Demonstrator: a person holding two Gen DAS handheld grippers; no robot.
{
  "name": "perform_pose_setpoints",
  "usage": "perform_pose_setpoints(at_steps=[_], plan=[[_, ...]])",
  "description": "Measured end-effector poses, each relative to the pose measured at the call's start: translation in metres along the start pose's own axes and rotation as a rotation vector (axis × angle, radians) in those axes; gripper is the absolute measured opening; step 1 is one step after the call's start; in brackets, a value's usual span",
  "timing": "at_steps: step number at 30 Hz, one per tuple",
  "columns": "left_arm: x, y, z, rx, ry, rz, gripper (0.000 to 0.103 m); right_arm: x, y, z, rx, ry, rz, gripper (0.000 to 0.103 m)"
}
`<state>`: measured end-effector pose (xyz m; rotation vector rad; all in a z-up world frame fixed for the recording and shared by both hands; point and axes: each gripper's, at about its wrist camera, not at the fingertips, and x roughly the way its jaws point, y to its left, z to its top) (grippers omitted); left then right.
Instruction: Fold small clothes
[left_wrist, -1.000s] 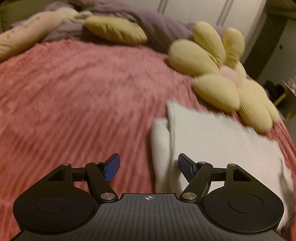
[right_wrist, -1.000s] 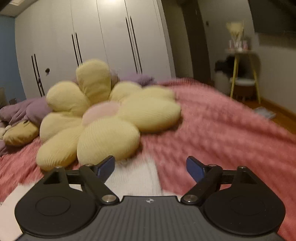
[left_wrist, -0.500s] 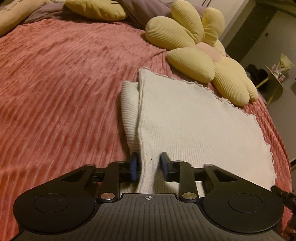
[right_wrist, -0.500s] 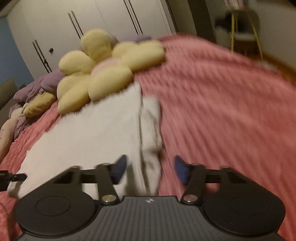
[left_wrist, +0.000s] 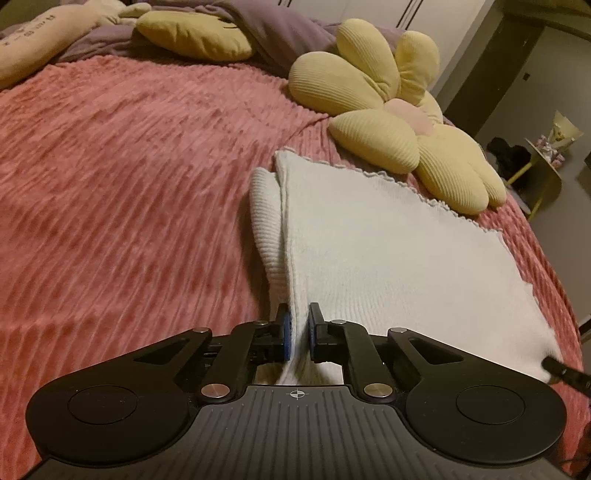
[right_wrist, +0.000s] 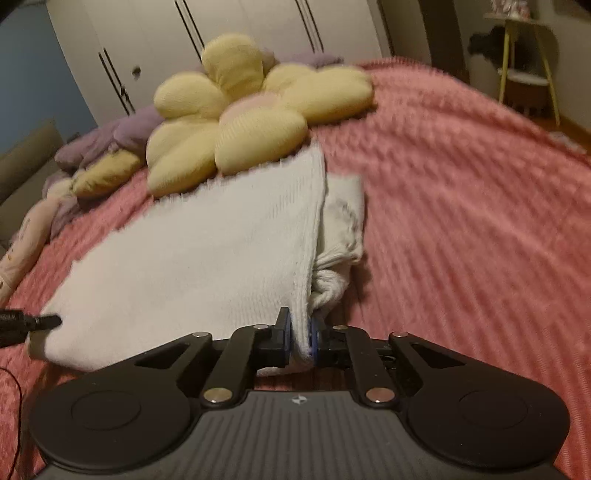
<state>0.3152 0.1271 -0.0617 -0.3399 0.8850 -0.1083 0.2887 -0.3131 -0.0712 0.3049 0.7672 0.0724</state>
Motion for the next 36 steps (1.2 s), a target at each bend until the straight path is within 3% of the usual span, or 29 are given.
perform_pose_setpoints(at_steps=[4, 7, 9, 10, 15, 18, 25, 29, 32, 36], plan=[[0.006, 0.002, -0.008, 0.034, 0.028, 0.057, 0.01, 0.004, -0.014, -0.002, 0.034, 0.013, -0.039, 0.009], [0.006, -0.002, -0.007, 0.052, 0.026, 0.086, 0.019, 0.017, -0.021, -0.008, 0.03, 0.059, -0.074, 0.012], [0.004, -0.004, -0.007, 0.061, 0.017, 0.097, 0.034, 0.012, -0.017, -0.004, 0.035, 0.057, -0.09, 0.029], [0.004, -0.004, -0.007, 0.063, 0.012, 0.107, 0.046, 0.008, -0.014, -0.003, 0.032, 0.042, -0.1, 0.035], [0.004, 0.004, -0.006, 0.015, 0.011, 0.095, 0.059, -0.007, -0.01, -0.002, 0.01, -0.009, -0.135, 0.042], [0.012, 0.01, -0.003, -0.042, 0.013, 0.063, 0.059, -0.016, -0.004, -0.005, -0.003, -0.026, -0.115, 0.042], [0.035, 0.02, 0.012, -0.169, 0.055, -0.037, 0.044, -0.013, 0.038, -0.012, -0.119, -0.055, -0.036, 0.04], [0.046, 0.03, 0.017, -0.242, 0.063, -0.092, 0.038, 0.0, 0.057, -0.018, -0.13, -0.027, 0.017, 0.029], [0.05, 0.036, 0.018, -0.278, 0.07, -0.141, 0.028, 0.009, 0.068, -0.023, -0.139, -0.014, 0.039, 0.029], [0.043, 0.042, 0.015, -0.275, 0.045, -0.178, 0.026, 0.014, 0.078, -0.024, -0.138, -0.014, 0.056, 0.029]])
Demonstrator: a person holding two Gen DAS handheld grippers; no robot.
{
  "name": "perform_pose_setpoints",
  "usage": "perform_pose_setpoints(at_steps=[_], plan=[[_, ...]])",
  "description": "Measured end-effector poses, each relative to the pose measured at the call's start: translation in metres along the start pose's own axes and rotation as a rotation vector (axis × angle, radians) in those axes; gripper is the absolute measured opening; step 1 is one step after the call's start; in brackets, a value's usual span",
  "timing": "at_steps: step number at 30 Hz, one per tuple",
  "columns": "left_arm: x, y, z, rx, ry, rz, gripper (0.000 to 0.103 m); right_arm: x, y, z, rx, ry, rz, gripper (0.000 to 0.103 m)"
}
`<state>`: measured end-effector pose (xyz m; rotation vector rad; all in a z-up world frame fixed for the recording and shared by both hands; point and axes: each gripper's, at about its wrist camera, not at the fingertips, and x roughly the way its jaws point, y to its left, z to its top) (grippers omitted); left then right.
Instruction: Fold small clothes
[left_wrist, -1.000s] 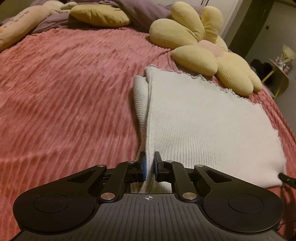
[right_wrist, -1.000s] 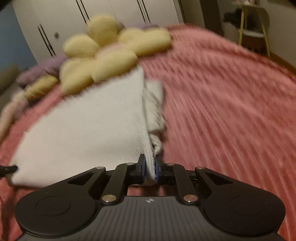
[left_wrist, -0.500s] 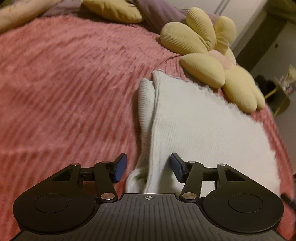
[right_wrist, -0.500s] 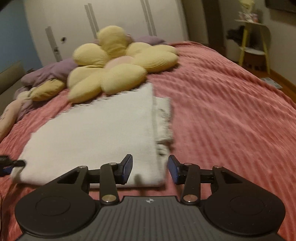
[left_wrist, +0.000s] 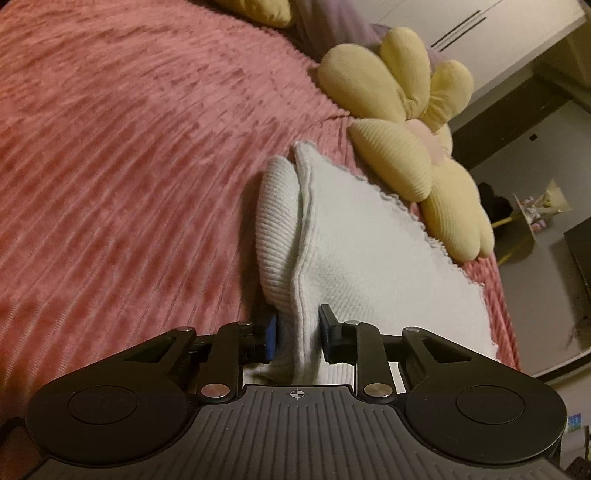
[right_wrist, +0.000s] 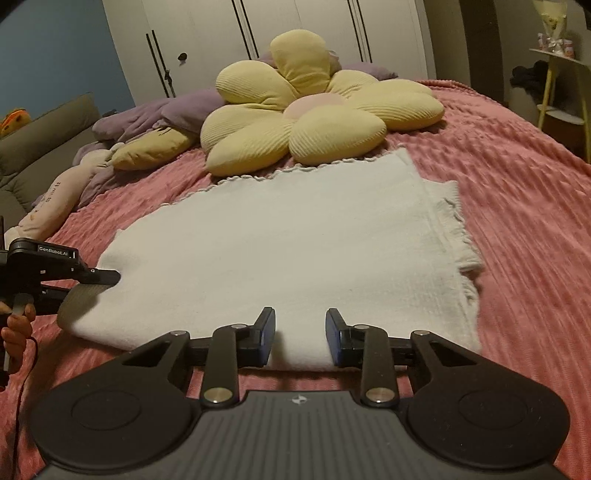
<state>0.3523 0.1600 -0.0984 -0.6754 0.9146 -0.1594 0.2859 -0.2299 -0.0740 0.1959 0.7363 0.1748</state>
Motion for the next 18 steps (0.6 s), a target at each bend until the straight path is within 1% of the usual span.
perform_pose_setpoints(at_steps=[1, 3, 4, 5, 8, 10, 13, 16, 18], plan=[[-0.003, -0.001, -0.002, 0.018, -0.009, -0.002, 0.029, 0.0, 0.001, 0.0, 0.0, -0.004, 0.002, 0.029], [-0.007, 0.0, -0.005, 0.037, -0.015, 0.016, 0.038, 0.0, 0.001, 0.0, 0.0, 0.0, 0.003, 0.029], [-0.008, 0.002, -0.005, 0.025, -0.015, 0.03, 0.049, 0.0, 0.0, 0.0, 0.003, 0.003, 0.002, 0.029], [-0.01, 0.006, -0.006, 0.001, -0.02, 0.04, 0.052, 0.0, -0.001, -0.001, 0.005, 0.004, 0.003, 0.029], [-0.009, 0.015, -0.005, -0.047, -0.008, 0.013, 0.056, -0.001, -0.005, -0.003, 0.012, 0.012, 0.004, 0.029], [-0.007, 0.019, -0.004, -0.078, 0.005, -0.001, 0.057, -0.001, -0.006, -0.004, 0.025, 0.016, 0.006, 0.029], [0.0, 0.014, 0.002, -0.084, 0.04, 0.006, 0.057, 0.0, -0.006, -0.004, 0.03, 0.018, 0.003, 0.029], [-0.001, 0.015, 0.006, -0.07, 0.044, 0.025, 0.062, -0.001, -0.006, -0.003, 0.038, 0.015, 0.006, 0.029], [-0.001, 0.02, 0.006, -0.086, 0.041, 0.004, 0.065, -0.004, -0.006, -0.003, 0.041, 0.009, 0.01, 0.029]])
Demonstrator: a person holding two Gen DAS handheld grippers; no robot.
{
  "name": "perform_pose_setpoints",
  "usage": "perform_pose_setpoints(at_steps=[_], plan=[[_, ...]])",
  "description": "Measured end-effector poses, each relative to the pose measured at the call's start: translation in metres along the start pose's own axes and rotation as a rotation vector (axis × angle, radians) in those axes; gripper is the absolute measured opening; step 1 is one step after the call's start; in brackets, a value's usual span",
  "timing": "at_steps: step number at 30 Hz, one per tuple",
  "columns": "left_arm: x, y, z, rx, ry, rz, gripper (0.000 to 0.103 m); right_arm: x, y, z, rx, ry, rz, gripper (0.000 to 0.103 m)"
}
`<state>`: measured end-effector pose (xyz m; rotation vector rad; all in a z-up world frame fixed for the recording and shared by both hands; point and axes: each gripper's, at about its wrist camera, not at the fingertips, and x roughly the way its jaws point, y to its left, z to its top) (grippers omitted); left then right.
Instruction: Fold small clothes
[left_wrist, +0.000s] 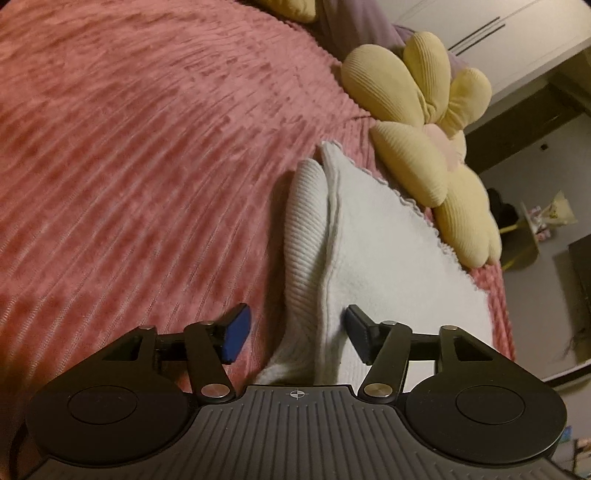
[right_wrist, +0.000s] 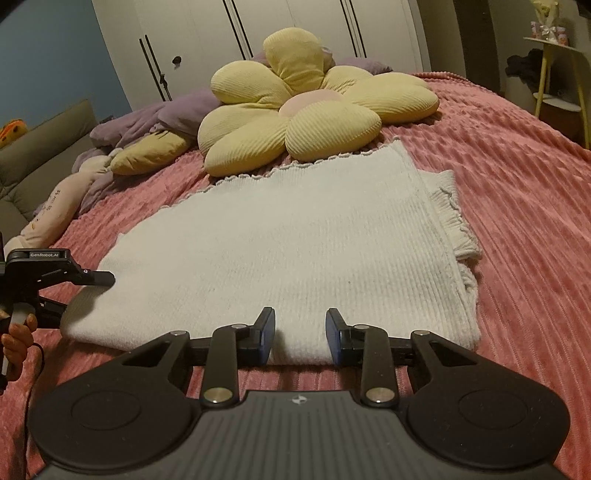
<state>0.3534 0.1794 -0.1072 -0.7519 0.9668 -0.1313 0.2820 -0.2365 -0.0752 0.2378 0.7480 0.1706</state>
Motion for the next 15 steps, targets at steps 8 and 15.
perform_pose_setpoints(at_steps=[8, 15], plan=[[0.01, -0.004, 0.006, -0.031, 0.044, -0.07, 0.049, -0.001, 0.0, -0.004, 0.012, 0.001, 0.0, 0.029], [0.016, -0.009, 0.004, -0.026, 0.051, -0.075, 0.026, -0.002, 0.005, -0.004, 0.001, -0.011, 0.016, 0.029]])
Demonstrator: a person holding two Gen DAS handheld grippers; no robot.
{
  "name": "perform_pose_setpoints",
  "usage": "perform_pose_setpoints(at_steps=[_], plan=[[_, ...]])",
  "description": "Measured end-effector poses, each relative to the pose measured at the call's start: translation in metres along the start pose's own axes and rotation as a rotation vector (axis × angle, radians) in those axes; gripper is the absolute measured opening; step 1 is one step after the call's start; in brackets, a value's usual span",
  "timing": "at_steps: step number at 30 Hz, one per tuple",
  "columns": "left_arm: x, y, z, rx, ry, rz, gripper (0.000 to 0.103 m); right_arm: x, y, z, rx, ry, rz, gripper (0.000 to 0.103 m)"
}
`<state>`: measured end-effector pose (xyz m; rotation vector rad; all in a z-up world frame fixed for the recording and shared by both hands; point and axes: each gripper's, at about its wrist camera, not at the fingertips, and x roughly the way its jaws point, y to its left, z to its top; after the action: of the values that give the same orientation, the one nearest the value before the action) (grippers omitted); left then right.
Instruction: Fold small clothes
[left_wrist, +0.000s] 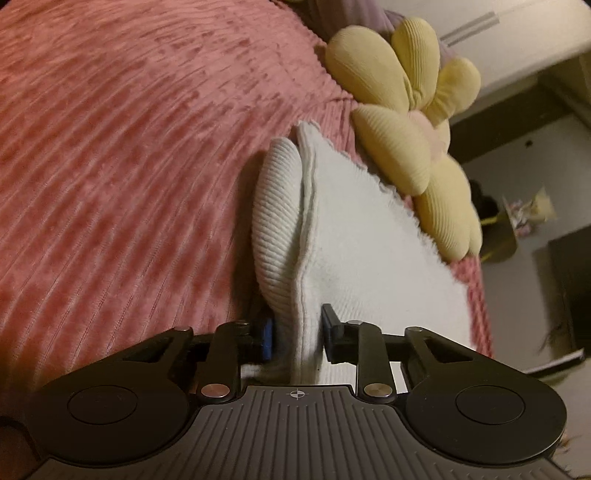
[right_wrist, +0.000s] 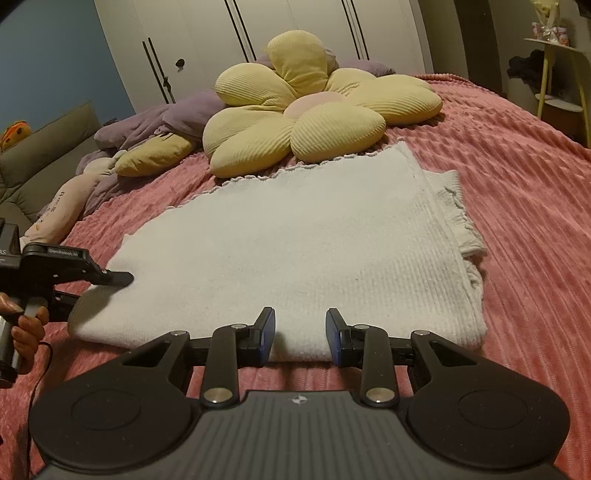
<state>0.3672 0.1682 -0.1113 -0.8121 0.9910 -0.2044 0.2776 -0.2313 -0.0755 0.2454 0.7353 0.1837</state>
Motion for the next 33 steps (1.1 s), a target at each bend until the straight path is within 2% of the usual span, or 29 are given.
perform_pose_setpoints(at_steps=[4, 6, 8, 11, 13, 16, 19, 25, 29, 31, 33], plan=[[-0.014, -0.004, -0.002, -0.023, -0.046, -0.057, 0.023, 0.003, 0.008, 0.002, -0.004, -0.007, 0.023, 0.014], [-0.022, -0.01, -0.002, -0.016, -0.068, -0.088, 0.023, 0.005, 0.013, 0.003, -0.009, -0.014, 0.041, 0.011], [-0.025, -0.017, -0.001, -0.005, -0.076, -0.087, 0.023, 0.006, 0.02, 0.003, -0.018, -0.024, 0.052, 0.01], [-0.026, -0.035, -0.002, 0.044, -0.08, -0.041, 0.023, 0.018, 0.029, -0.001, -0.043, -0.016, 0.067, 0.01], [-0.03, -0.048, -0.004, 0.076, -0.082, -0.037, 0.023, 0.037, 0.029, -0.005, -0.035, 0.097, 0.049, 0.01], [-0.033, -0.07, -0.007, 0.144, -0.087, -0.018, 0.023, 0.026, 0.02, -0.004, 0.019, 0.064, 0.072, 0.01], [-0.032, -0.098, -0.014, 0.197, -0.081, -0.018, 0.023, 0.009, 0.008, -0.004, 0.036, 0.018, 0.058, 0.01], [0.003, -0.168, -0.049, 0.357, -0.018, 0.002, 0.023, -0.023, -0.024, -0.007, 0.107, -0.036, 0.005, 0.011], [0.047, -0.189, -0.08, 0.405, 0.038, 0.073, 0.024, -0.034, -0.04, -0.01, 0.154, -0.048, -0.011, 0.011], [0.066, -0.191, -0.095, 0.439, 0.047, 0.117, 0.028, -0.035, -0.046, -0.01, 0.163, -0.043, -0.016, 0.011], [0.077, -0.191, -0.1, 0.459, 0.07, 0.106, 0.037, -0.037, -0.049, -0.011, 0.156, -0.038, -0.025, 0.011]])
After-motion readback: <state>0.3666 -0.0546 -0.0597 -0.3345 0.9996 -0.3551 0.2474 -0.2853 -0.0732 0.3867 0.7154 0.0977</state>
